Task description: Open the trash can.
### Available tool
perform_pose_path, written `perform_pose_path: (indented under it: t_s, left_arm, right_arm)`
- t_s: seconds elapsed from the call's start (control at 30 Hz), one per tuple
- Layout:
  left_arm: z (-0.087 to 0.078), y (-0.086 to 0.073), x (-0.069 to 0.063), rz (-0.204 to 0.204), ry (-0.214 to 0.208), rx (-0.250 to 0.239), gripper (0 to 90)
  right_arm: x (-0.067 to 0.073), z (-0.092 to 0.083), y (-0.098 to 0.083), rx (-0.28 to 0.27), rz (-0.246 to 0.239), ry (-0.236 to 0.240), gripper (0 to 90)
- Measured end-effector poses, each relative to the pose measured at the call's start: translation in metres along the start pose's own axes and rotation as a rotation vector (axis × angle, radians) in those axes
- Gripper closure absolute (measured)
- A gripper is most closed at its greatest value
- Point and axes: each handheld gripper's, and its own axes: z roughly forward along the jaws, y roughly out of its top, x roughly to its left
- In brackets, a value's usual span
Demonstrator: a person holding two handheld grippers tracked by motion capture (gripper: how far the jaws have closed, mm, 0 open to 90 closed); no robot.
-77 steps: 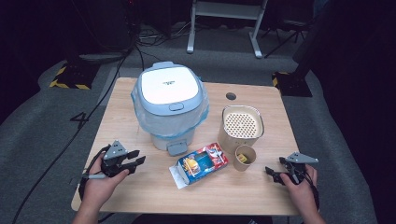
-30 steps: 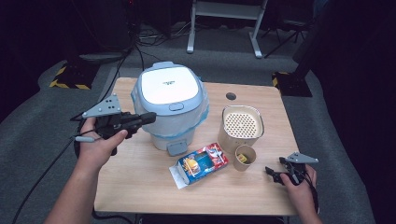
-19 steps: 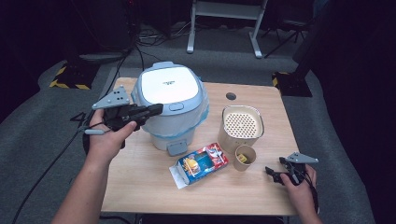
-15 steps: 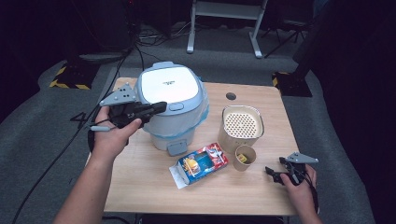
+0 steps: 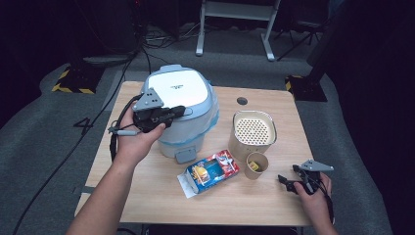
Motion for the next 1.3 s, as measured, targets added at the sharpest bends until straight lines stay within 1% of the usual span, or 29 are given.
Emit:
perform_pose_path:
  t_s: [0.1,0.13,0.2,0.27,0.3,0.37,0.4,0.43,0.47,0.5,0.57,0.6,0.63,0.67,0.73,0.8,0.9,0.93,0.97,1.03,1.07,1.1,1.2,1.23,1.3]
  left_arm:
    - [0.001,0.001,0.0,-0.004,0.007,0.004,89.4]
    - [0.001,0.001,0.0,-0.003,0.017,0.004,89.6]
    - [0.001,0.001,-0.001,0.007,0.034,0.006,90.0]
    - [0.001,0.002,-0.004,0.033,0.052,0.012,90.0]
    - [0.001,0.002,-0.004,0.033,0.052,0.012,90.0]
    - [0.002,0.002,-0.006,0.035,0.067,0.017,90.0]
    - [0.002,0.003,-0.008,0.042,0.067,0.029,90.0]
    - [0.002,0.003,-0.008,0.042,0.067,0.029,90.0]
    - [0.003,0.004,-0.01,0.038,0.061,0.038,90.0]
    - [0.003,0.004,-0.011,0.042,0.062,0.045,90.0]
    - [0.003,0.006,-0.012,0.052,0.076,0.053,90.0]
    - [0.003,0.005,-0.012,0.066,0.094,0.059,90.0]
    - [0.003,0.005,-0.012,0.066,0.094,0.059,90.0]
    - [0.003,0.005,-0.012,0.053,0.086,0.054,90.0]
    - [0.003,0.004,-0.011,0.021,0.052,0.04,90.0]
    - [0.003,0.003,-0.01,-0.001,0.023,0.024,88.7]
    - [0.005,0.0,-0.012,-0.015,-0.017,-0.012,66.0]
    - [0.005,-0.002,-0.015,-0.013,-0.044,-0.033,58.9]
    - [0.005,-0.003,-0.017,-0.011,-0.076,-0.048,54.6]
    - [0.005,-0.006,-0.023,-0.024,-0.14,-0.072,47.6]
    - [0.005,-0.007,-0.027,-0.019,-0.155,-0.075,45.0]
    - [0.005,-0.009,-0.03,-0.005,-0.16,-0.068,44.3]
    - [0.005,-0.013,-0.039,0.036,-0.152,-0.045,42.1]
    - [0.005,-0.015,-0.042,0.04,-0.155,-0.045,41.9]
    - [0.007,-0.018,-0.047,0.038,-0.176,-0.038,40.8]
  right_arm:
    - [0.0,0.0,0.0,0.0,0.0,0.0,18.7]
    - [0.0,0.0,0.0,0.0,0.0,0.0,18.7]
    - [0.0,0.0,0.0,0.0,0.0,0.0,18.7]
    - [0.0,0.0,0.0,0.0,0.0,0.0,18.7]
    - [0.0,0.0,0.0,0.0,0.0,0.0,18.7]
    - [0.0,0.0,0.0,0.0,0.0,-0.001,18.6]
    - [0.0,0.0,0.0,0.0,-0.001,-0.001,18.6]
    - [0.0,0.0,0.0,0.0,-0.001,-0.001,18.6]
    - [0.0,0.0,0.0,0.0,-0.001,-0.001,18.6]
    - [0.0,0.0,0.0,0.0,-0.001,-0.001,18.6]
    - [0.0,0.0,0.0,0.0,-0.001,-0.001,18.6]
    - [0.0,0.0,0.0,0.0,-0.001,-0.001,18.6]
    - [0.0,0.0,0.0,0.0,-0.001,-0.001,18.6]
    - [0.0,0.0,0.0,0.0,-0.001,-0.002,18.6]
    - [0.0,0.0,0.0,0.0,-0.001,-0.002,18.5]
    - [0.0,0.0,0.0,0.0,-0.001,-0.001,18.6]
    - [0.0,0.0,0.0,0.0,-0.001,-0.001,18.5]
    - [0.0,0.0,0.0,0.0,0.0,-0.001,18.6]
    - [0.0,0.0,0.0,0.0,0.0,-0.001,18.6]
    - [0.0,0.0,0.0,0.0,0.0,-0.001,18.5]
    - [0.0,0.0,0.0,0.0,0.0,-0.001,18.5]
    - [0.0,0.0,0.0,0.0,-0.001,-0.001,18.5]
    - [0.0,0.0,0.0,0.0,0.0,-0.001,18.5]
    - [0.0,0.0,0.0,0.0,0.0,-0.001,18.5]
    - [0.0,0.0,0.0,0.0,0.0,-0.001,18.5]
